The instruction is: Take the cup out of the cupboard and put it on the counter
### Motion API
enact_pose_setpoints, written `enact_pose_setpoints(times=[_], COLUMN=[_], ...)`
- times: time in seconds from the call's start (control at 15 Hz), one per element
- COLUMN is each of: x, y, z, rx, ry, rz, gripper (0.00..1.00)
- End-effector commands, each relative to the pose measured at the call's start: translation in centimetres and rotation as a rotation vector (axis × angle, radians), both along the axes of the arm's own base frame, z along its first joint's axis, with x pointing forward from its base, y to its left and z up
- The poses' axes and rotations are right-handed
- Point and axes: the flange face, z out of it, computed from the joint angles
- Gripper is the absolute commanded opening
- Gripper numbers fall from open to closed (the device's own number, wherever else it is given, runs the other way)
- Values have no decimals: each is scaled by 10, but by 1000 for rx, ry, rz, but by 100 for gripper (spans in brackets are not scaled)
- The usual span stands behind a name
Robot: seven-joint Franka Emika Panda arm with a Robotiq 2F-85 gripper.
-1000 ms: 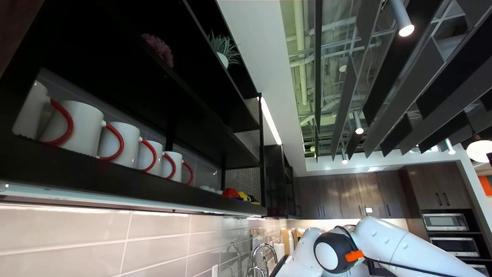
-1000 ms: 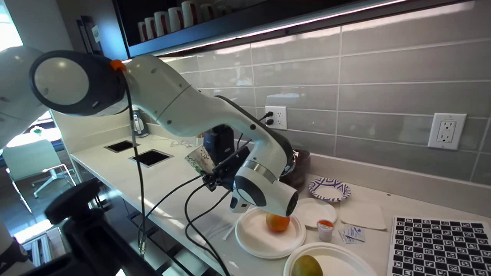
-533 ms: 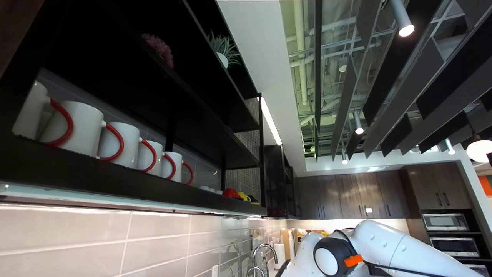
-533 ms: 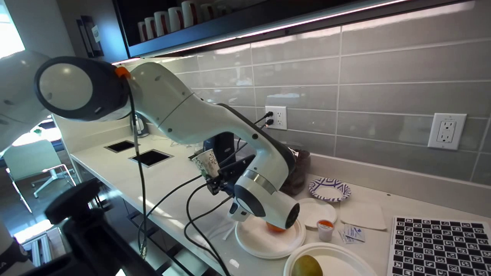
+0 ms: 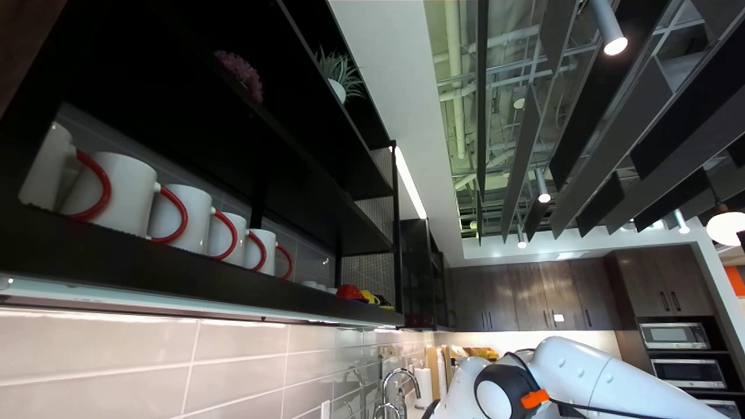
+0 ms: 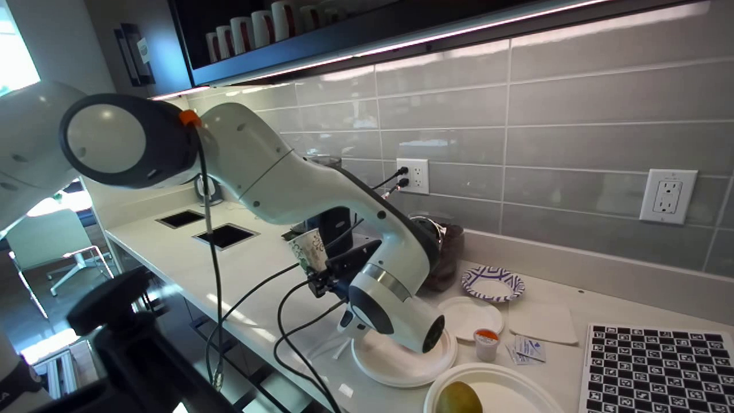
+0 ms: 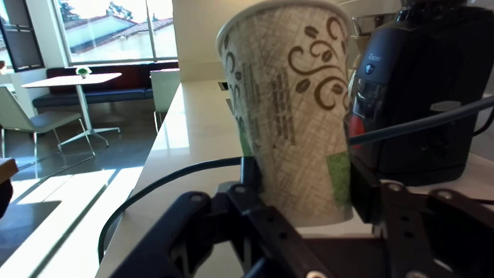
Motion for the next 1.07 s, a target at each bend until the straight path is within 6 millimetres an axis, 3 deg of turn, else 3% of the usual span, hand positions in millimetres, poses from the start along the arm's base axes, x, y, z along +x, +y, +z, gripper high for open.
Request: enact_pose_setpoints(times=[0.0, 0.33, 1.0], x=[1, -5, 6], y=[1, 2, 7], z=[-29, -49, -57], rx=[49, 69, 97], ry=[47, 83, 150], rz=[-12, -33, -38], gripper=[34, 34, 34])
